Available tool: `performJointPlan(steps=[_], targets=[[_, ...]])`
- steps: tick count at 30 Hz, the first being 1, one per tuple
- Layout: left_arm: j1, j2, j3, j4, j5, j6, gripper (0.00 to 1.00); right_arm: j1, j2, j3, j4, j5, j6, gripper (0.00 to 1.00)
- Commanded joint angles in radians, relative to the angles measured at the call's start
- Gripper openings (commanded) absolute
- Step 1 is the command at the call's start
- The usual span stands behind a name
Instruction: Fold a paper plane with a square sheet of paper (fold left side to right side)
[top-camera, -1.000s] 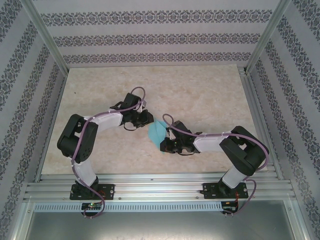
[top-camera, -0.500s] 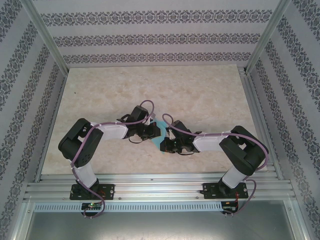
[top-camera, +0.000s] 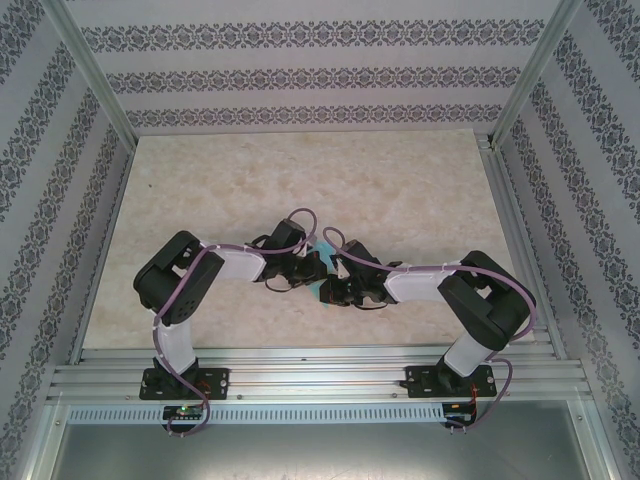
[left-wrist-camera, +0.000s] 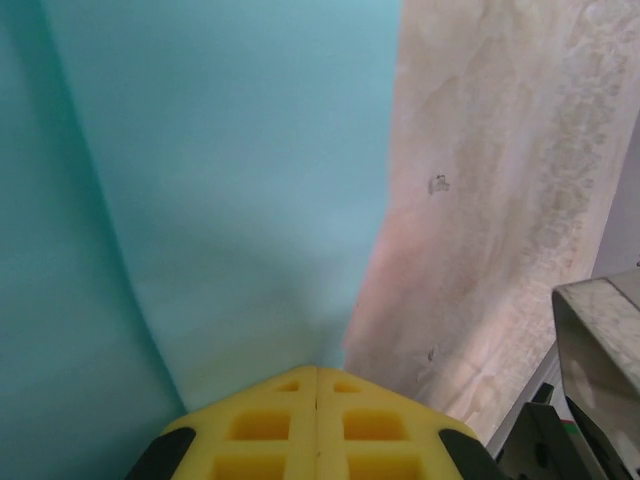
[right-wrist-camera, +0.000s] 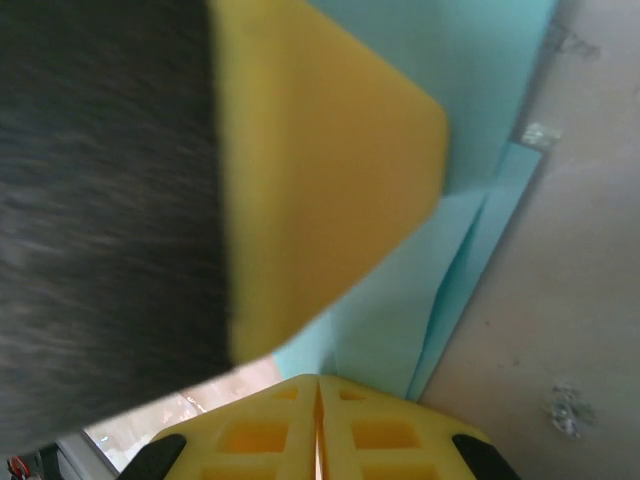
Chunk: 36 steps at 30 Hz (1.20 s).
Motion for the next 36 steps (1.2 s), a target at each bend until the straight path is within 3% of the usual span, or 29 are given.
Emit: performJointPlan(steps=[1,13,36], targets=[[-0.018,0.026,0.013,0.063,-0.018,-0.023,0.03,0.022,0.064,-0.032,-0.163,0.070,-0.026,0.09],[0.016,0.009,0.106,-0.245,-0.235,0.175,0.04,0.027,0.084,-0.023,-0.232,0.093,-0.032,0.09],[0.198,0.090,0.212,-0.201,-0.181,0.293,0.08,0.038,0.128,-0.023,-0.226,0.042,-0.026,0.09]])
